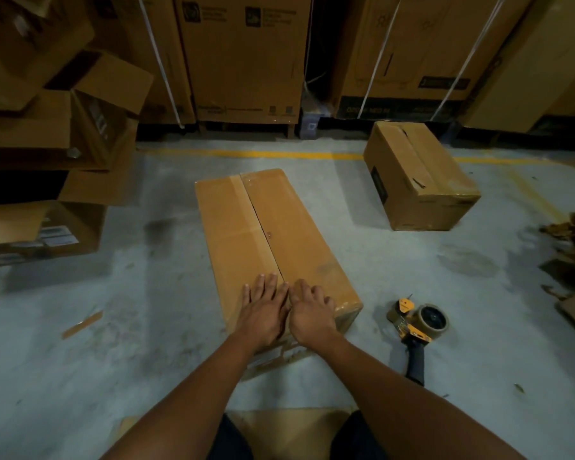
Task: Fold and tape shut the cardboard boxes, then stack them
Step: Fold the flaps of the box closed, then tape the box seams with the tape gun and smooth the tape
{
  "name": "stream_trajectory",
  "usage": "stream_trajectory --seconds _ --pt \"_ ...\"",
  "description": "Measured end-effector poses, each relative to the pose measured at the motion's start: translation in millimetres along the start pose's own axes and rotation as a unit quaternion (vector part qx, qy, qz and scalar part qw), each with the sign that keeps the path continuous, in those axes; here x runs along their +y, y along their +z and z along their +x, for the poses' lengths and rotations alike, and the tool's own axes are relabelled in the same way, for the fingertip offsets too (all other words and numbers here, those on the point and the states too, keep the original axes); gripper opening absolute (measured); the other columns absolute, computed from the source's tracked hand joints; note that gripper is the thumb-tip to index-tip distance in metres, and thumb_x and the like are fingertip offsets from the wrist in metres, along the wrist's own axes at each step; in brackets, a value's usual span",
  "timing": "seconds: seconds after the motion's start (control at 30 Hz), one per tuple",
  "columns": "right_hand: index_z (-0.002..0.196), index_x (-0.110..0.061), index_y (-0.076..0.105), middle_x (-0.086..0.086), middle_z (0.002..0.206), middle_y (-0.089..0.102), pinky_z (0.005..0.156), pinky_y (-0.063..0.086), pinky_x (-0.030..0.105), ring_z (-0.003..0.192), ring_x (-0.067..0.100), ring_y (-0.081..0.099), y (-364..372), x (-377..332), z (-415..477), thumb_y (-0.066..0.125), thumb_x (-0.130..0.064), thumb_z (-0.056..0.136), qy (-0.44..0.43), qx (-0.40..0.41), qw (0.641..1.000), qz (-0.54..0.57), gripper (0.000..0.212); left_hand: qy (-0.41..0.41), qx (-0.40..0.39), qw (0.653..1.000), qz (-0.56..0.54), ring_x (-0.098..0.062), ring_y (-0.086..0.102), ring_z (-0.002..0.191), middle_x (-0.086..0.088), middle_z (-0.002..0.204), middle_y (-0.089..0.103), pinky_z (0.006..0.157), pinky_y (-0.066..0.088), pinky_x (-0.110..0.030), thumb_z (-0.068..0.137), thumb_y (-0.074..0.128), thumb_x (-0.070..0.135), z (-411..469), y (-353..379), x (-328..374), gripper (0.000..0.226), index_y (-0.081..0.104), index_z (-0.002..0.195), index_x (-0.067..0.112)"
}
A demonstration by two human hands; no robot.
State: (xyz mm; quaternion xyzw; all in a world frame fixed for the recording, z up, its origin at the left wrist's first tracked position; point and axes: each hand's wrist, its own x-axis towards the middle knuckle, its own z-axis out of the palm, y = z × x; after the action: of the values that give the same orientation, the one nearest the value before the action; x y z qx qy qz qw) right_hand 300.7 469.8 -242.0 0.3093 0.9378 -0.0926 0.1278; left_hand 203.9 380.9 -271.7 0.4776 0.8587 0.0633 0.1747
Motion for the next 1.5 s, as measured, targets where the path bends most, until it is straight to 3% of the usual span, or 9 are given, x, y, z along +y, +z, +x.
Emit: stream_trajectory --seconds 0.27,0.5,0.6,0.7,0.9,1.03,1.13,1.3,1.5 --pt "0.148 -0.016 0.039 0.012 0.154 0.034 0.109 0.032 0.049 0.137 0.035 0.029 -3.9 8.2 -48.6 0.045 -0.027 0.097 0.003 0.012 0.997 0.077 0.053 0.036 -0.044 0.998 -0.03 -0.026 -0.002 0.154 -0.001 0.168 0.002 0.122 0.008 -0.054 0.109 0.023 0.039 -24.7 -14.5 29.0 0.052 0.022 0.157 0.021" --pt "0.135 -0.01 0.052 0.014 0.136 0.051 0.104 0.037 0.042 0.124 0.037 0.044 -3.4 73.8 -63.7 0.043 -0.027 0.091 0.041 0.051 0.98 0.185 0.047 0.123 0.033 0.991 0.049 -0.025 0.024 0.146 -0.007 0.152 0.037 0.114 0.026 -0.048 0.104 0.035 0.034 1.9 -13.4 89.4 0.036 0.049 0.135 0.023" --pt "0.133 -0.004 0.054 0.017 0.133 0.056 0.102 0.035 0.039 0.123 0.037 0.049 0.9 118.6 -61.0 0.047 -0.013 0.096 0.094 0.089 0.962 0.239 0.039 0.166 0.01 0.984 0.058 -0.026 0.022 0.149 -0.009 0.157 0.033 0.118 0.021 -0.049 0.104 0.036 0.031 29.0 -13.5 142.5 0.04 0.046 0.141 0.019" --pt "0.141 -0.008 0.05 0.014 0.139 0.056 0.104 0.04 0.038 0.128 0.033 0.051 19.9 172.3 -59.1 0.054 -0.018 0.095 0.174 0.105 0.933 0.298 0.047 0.191 -0.031 0.978 0.083 -0.027 0.011 0.153 -0.009 0.163 0.021 0.122 0.013 -0.051 0.105 0.034 0.031 59.4 -0.7 187.2 0.046 0.037 0.15 0.018" --pt "0.122 -0.003 0.063 0.022 0.115 0.065 0.086 0.046 0.04 0.109 0.04 0.059 73.8 275.2 -50.0 0.059 -0.015 0.089 0.301 0.061 0.879 0.365 0.035 0.092 -0.073 0.989 0.094 -0.033 0.028 0.143 -0.011 0.144 0.047 0.115 0.025 -0.06 0.102 0.036 0.039 113.0 32.2 234.8 0.042 0.051 0.134 0.016" --pt "0.107 -0.008 0.064 0.019 0.103 0.066 0.077 0.052 0.038 0.098 0.039 0.063 121.3 312.9 -25.6 0.044 -0.029 0.082 0.349 -0.024 0.86 0.372 0.039 0.027 -0.028 0.98 0.197 -0.037 0.036 0.136 -0.011 0.125 0.058 0.106 0.001 -0.08 0.089 0.049 0.032 125.9 22.4 232.3 0.034 0.065 0.116 0.017" --pt "0.116 -0.009 0.063 0.016 0.114 0.065 0.08 0.048 0.033 0.105 0.036 0.063 139.0 317.9 -10.2 0.056 -0.019 0.09 0.372 -0.039 0.838 0.397 0.029 0.003 -0.016 0.97 0.244 -0.038 0.045 0.123 -0.014 0.115 0.06 0.106 0.008 -0.081 0.08 0.057 0.029 132.9 10.2 212.6 0.029 0.069 0.103 0.016" --pt "0.117 -0.01 0.061 0.016 0.117 0.06 0.087 0.05 0.039 0.109 0.037 0.061 147.4 315.6 2.7 0.06 -0.023 0.089 0.459 -0.026 0.769 0.444 0.031 -0.065 -0.047 0.986 0.148 -0.037 0.002 0.15 -0.016 0.15 0.038 0.111 0.003 -0.074 0.094 0.044 0.035 151.2 15.1 167.3 0.037 0.062 0.121 0.018" --pt "0.114 0.004 0.06 0.017 0.101 0.062 0.082 0.056 0.042 0.092 0.031 0.063 156.9 315.4 8.8 0.073 -0.008 0.085 0.484 -0.047 0.681 0.547 0.035 -0.019 0.023 0.998 0.058 -0.031 0.0 0.152 -0.01 0.148 0.046 0.116 -0.003 -0.066 0.098 0.042 0.036 146.2 23.4 156.8 0.037 0.068 0.118 0.018"
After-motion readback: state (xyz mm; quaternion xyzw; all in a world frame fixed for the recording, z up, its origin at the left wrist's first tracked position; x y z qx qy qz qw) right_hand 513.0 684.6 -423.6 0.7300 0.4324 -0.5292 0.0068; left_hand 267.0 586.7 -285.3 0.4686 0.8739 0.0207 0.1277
